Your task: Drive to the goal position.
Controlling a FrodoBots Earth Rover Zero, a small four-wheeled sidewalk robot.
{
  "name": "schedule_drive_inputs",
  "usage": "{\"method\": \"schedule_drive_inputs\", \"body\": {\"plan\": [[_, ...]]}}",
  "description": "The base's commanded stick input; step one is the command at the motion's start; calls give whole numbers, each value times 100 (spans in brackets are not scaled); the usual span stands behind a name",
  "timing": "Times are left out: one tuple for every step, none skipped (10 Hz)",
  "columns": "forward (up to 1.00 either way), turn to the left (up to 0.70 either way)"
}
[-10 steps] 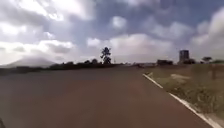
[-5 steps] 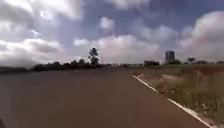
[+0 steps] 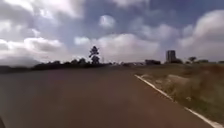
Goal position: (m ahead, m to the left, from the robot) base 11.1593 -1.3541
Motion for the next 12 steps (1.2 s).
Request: {"method": "schedule_drive_inputs", "body": {"plan": [[100,0],[100,0],[100,0],[100,0],[100,0],[100,0],[100,0],[100,0],[100,0],[100,0],[100,0],[100,0]]}}
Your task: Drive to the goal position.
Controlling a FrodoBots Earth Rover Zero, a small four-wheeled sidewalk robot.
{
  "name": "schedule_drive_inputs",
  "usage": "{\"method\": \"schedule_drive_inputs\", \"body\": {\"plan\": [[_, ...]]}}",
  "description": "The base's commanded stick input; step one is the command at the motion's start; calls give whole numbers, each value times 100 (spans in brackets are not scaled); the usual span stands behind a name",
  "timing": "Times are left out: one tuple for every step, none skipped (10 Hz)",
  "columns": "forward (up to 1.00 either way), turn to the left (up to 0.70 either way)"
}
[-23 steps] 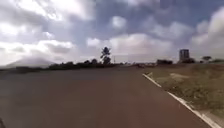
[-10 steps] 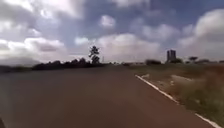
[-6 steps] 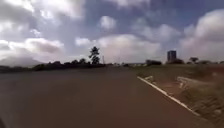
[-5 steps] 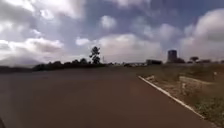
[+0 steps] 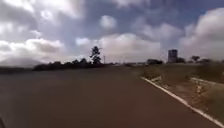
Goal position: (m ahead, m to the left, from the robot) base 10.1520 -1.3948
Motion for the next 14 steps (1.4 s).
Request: {"method": "schedule_drive_inputs", "body": {"plan": [[100,0],[100,0],[100,0],[100,0],[100,0],[100,0],[100,0],[100,0],[100,0],[100,0],[100,0],[100,0],[100,0],[100,0]]}}
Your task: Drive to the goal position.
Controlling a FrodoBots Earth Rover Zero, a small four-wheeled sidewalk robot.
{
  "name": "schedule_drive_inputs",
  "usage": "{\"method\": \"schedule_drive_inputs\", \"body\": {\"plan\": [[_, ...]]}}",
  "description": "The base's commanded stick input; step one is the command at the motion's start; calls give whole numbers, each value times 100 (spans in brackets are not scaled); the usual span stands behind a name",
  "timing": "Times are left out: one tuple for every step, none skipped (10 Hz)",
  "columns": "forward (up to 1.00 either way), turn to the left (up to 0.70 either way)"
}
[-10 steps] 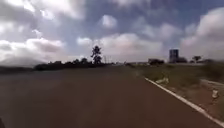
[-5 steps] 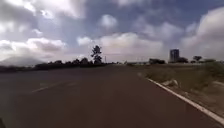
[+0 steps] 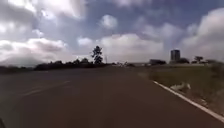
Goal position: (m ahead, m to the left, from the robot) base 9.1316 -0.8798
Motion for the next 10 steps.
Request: {"method": "schedule_drive_inputs", "body": {"plan": [[100,0],[100,-40],[100,-40],[100,-40],[100,-40],[100,-23],[100,-4],[100,0],[100,0],[100,0]]}}
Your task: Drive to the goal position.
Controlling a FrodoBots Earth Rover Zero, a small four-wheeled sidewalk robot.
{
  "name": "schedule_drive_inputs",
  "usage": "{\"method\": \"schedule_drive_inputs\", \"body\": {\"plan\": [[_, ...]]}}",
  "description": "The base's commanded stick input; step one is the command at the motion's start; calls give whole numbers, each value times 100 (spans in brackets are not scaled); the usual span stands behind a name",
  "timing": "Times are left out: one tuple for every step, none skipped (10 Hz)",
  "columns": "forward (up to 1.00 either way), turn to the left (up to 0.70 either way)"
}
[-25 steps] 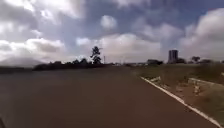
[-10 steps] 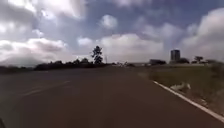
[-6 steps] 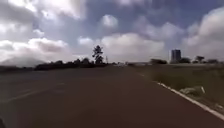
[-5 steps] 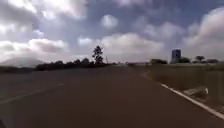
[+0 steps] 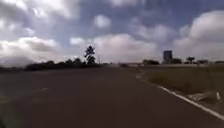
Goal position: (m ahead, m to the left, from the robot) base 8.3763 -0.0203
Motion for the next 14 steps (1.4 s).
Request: {"method": "schedule_drive_inputs", "body": {"plan": [[100,0],[100,0],[100,0],[100,0],[100,0],[100,0],[100,0],[100,0],[100,0],[100,0],[100,0],[100,0],[100,0],[100,0]]}}
